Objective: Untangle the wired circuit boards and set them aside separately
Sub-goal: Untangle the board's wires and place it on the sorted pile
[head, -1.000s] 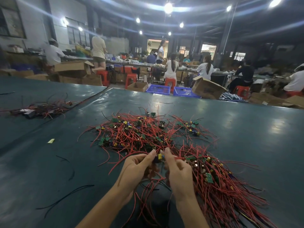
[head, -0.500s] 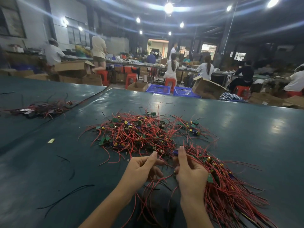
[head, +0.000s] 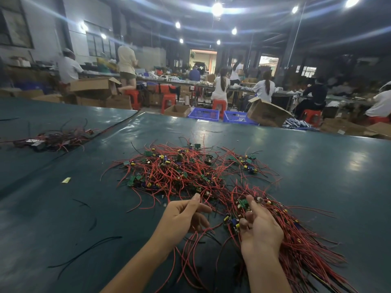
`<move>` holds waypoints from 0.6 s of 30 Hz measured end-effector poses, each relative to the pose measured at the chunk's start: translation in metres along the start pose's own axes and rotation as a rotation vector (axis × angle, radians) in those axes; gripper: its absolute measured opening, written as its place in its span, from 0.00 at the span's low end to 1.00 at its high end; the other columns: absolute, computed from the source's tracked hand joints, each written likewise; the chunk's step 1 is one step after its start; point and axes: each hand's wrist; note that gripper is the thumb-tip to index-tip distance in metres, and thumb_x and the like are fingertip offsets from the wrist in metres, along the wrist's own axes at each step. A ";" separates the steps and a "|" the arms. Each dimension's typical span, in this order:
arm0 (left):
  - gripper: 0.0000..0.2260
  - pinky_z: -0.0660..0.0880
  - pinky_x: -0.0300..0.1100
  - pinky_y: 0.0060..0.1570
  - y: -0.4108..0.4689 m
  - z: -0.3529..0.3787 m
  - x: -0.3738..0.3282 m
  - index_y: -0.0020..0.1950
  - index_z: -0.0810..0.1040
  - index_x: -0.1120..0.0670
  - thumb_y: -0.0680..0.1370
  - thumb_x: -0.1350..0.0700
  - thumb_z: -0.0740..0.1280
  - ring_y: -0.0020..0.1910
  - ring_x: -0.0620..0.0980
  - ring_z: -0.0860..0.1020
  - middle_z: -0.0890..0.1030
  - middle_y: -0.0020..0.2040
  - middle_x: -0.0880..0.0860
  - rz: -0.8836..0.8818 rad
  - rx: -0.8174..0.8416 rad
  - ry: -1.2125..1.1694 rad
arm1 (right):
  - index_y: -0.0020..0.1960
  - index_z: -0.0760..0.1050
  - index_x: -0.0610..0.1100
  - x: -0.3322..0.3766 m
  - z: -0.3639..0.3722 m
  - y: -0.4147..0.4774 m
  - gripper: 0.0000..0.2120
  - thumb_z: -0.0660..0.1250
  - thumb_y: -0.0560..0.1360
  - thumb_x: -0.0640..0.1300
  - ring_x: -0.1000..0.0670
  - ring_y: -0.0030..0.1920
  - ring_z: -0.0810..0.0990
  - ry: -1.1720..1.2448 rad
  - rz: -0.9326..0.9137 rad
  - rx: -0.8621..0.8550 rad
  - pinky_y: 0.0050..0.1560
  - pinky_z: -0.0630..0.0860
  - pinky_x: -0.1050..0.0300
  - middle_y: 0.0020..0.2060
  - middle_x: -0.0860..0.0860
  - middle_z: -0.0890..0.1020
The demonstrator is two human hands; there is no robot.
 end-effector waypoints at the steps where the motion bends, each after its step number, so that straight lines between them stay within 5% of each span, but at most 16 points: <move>1: 0.21 0.74 0.35 0.31 0.000 -0.001 0.000 0.42 0.84 0.59 0.81 0.48 0.58 0.28 0.47 0.77 0.82 0.31 0.56 0.003 0.001 0.008 | 0.55 0.80 0.37 0.000 0.000 0.000 0.09 0.70 0.76 0.34 0.56 0.31 0.71 0.003 0.005 -0.015 0.20 0.67 0.66 0.45 0.48 0.83; 6: 0.17 0.76 0.42 0.33 0.003 -0.008 0.006 0.42 0.84 0.57 0.79 0.47 0.61 0.30 0.52 0.79 0.83 0.32 0.54 0.097 -0.063 0.207 | 0.50 0.79 0.44 0.004 0.002 -0.003 0.04 0.68 0.78 0.44 0.56 0.30 0.71 0.036 -0.032 0.021 0.21 0.68 0.66 0.50 0.49 0.85; 9: 0.10 0.78 0.46 0.42 0.008 -0.018 0.019 0.42 0.83 0.50 0.79 0.50 0.65 0.37 0.46 0.78 0.82 0.37 0.48 0.247 -0.205 0.622 | 0.56 0.77 0.45 0.002 -0.002 -0.004 0.17 0.62 0.80 0.58 0.57 0.25 0.72 0.097 -0.056 0.033 0.22 0.68 0.64 0.50 0.52 0.86; 12: 0.08 0.73 0.42 0.58 0.014 -0.029 0.034 0.54 0.81 0.48 0.78 0.49 0.65 0.55 0.42 0.73 0.76 0.54 0.42 0.322 -0.255 0.924 | 0.64 0.75 0.48 0.003 -0.002 0.000 0.27 0.52 0.80 0.66 0.57 0.24 0.73 0.151 -0.115 0.124 0.23 0.69 0.63 0.53 0.53 0.86; 15: 0.16 0.64 0.45 0.67 0.022 -0.039 0.046 0.65 0.76 0.46 0.78 0.46 0.63 0.69 0.47 0.64 0.67 0.70 0.46 0.265 -0.261 1.099 | 0.68 0.74 0.41 0.009 0.009 0.005 0.23 0.56 0.83 0.56 0.58 0.20 0.73 -0.193 -0.143 0.173 0.21 0.68 0.65 0.59 0.43 0.82; 18: 0.20 0.60 0.48 0.71 0.025 -0.044 0.050 0.70 0.70 0.45 0.78 0.45 0.63 0.74 0.49 0.56 0.56 0.77 0.49 0.243 -0.270 1.138 | 0.58 0.81 0.46 -0.012 0.011 -0.007 0.15 0.63 0.80 0.54 0.60 0.25 0.75 -0.425 -0.514 0.305 0.28 0.73 0.66 0.39 0.56 0.84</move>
Point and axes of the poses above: each hand's wrist, its own y-axis towards the middle knuckle, its own z-axis out of the palm, x = y × z
